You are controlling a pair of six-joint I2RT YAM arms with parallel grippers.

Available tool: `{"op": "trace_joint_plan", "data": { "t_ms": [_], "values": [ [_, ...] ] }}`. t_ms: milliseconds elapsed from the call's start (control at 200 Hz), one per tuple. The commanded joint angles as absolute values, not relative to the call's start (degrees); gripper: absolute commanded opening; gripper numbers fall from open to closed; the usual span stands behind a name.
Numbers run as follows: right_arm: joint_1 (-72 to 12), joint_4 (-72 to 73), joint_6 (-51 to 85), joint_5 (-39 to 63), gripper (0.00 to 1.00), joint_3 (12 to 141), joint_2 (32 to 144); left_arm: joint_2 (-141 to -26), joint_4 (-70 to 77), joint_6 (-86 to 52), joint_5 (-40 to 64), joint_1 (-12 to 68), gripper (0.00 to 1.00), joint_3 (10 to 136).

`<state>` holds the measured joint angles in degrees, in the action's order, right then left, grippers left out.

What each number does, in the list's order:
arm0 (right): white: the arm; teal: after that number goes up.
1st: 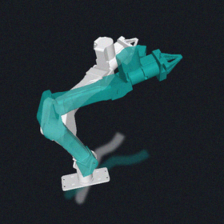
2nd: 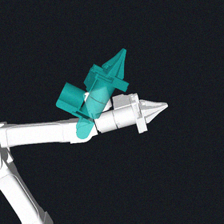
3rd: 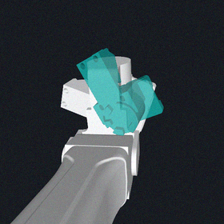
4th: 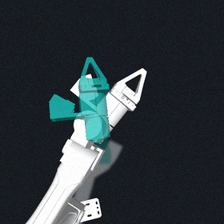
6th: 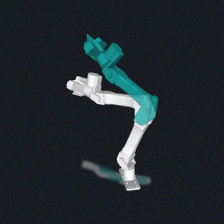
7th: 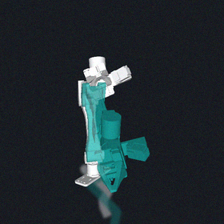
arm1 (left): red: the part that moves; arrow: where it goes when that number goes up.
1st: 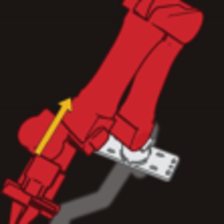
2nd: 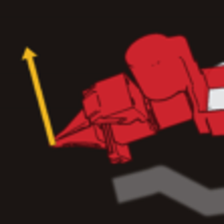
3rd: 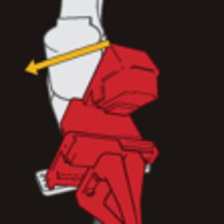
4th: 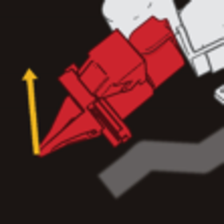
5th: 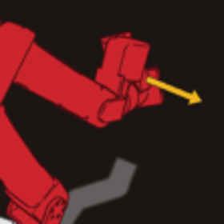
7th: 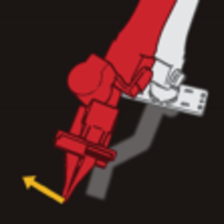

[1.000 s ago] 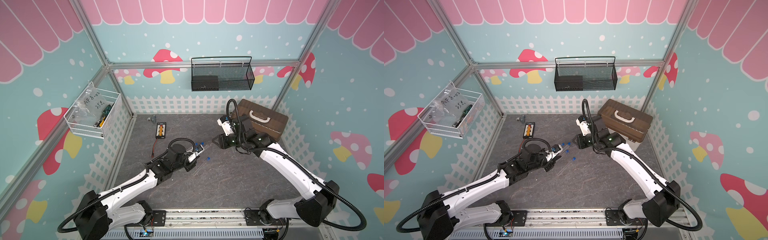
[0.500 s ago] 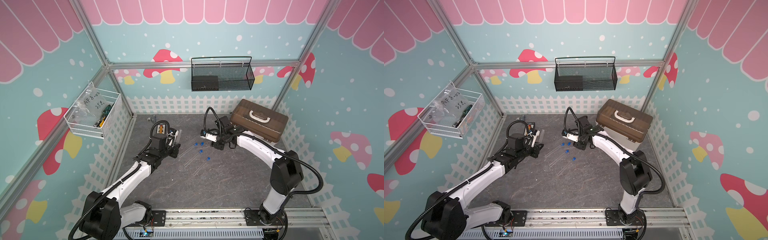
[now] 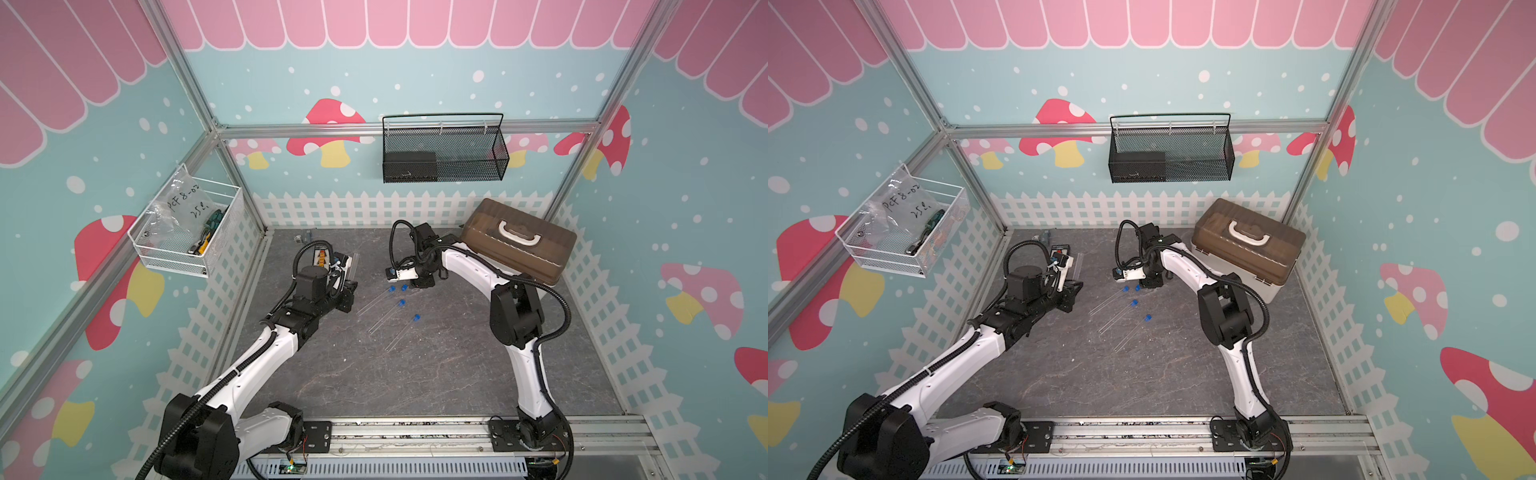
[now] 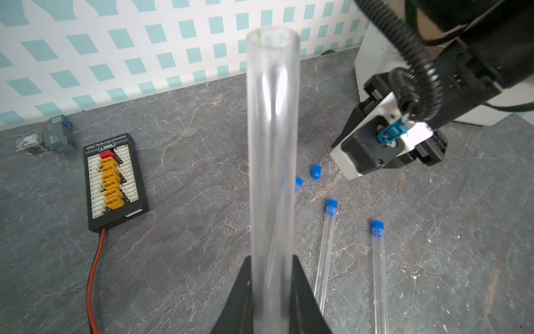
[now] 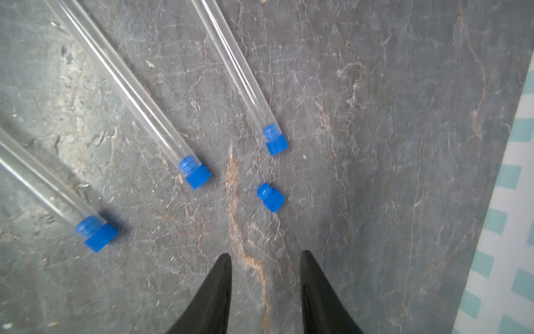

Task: Insert stoppers into test tubes
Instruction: Pick up the stopper from the center of the board.

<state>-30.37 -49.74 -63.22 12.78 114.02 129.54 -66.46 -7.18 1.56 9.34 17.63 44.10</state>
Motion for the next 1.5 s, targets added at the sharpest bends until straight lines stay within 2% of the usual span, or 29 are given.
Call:
{"op": "trace_joint_plan", "data": {
  "t_ms": [0,385,765,1196,1496],
  "values": [
    [-30.41,-56.34,-67.39,17.19,0.38,118.77,133.36,-65.04,-4.51,1.92,8.28,17.15,0.0,42.83],
    [-30.49,-61.99,-69.9,18.84,0.38,129.53,142.38,-66.35,-4.31,2.09,8.37,17.04,0.0,42.8],
    [-30.28,-62.23,-69.58,17.67,0.38,134.62,147.18,-66.87,-4.23,2.24,8.54,16.96,0.0,42.71],
    [-29.0,-65.07,-67.86,15.65,0.27,133.07,147.05,-66.64,-4.53,3.0,8.53,16.95,0.0,42.56],
    [-28.98,-64.72,-68.32,14.9,0.26,132.3,147.26,-66.63,-4.54,3.2,8.5,16.89,0.0,42.54]
  ]
}}
